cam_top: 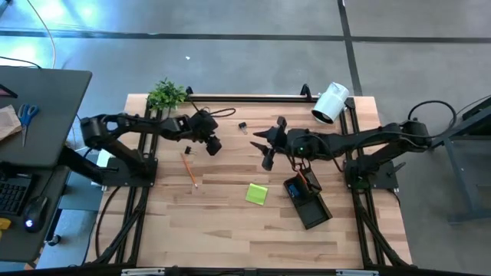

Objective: Pick and place office supplies into organizer
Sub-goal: Put the black binder clip into the black desk organizer

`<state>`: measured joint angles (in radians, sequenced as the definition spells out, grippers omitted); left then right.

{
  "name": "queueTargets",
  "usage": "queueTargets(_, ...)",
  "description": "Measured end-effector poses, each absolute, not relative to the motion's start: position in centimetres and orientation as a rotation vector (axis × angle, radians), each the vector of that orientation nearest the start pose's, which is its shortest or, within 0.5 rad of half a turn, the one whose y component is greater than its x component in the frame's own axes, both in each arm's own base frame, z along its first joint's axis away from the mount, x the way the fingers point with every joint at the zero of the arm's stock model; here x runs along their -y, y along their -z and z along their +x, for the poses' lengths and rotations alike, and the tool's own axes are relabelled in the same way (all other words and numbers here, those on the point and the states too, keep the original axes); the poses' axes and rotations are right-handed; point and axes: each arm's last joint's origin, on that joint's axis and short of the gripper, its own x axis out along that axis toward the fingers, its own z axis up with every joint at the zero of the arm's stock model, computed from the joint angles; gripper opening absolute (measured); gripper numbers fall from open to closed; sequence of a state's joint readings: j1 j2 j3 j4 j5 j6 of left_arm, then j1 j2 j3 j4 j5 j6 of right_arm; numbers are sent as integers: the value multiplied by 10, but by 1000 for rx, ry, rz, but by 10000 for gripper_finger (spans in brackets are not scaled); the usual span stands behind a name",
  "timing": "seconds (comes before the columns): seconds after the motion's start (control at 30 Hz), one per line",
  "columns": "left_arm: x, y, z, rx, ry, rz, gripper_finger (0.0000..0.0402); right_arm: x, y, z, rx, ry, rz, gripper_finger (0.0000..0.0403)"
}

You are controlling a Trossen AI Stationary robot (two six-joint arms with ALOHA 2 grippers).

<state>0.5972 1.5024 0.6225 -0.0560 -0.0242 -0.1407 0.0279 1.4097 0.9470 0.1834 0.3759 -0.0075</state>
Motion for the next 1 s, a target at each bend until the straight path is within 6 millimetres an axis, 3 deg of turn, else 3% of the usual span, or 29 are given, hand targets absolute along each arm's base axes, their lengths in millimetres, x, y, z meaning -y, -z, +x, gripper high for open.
queueTargets(0.17, -156, -136, 225, -935, -683, -384, 198, 10, -279, 314, -306, 386, -62, 142)
queueTargets(0.47, -152, -129, 218, -1057, -738, -416, 191, 13, -278, 313, -324, 397, -63, 142)
queueTargets(1.0, -149, -127, 214, -1119, -725, -412, 164, 13, -274, 312, -369, 411, -101, 142)
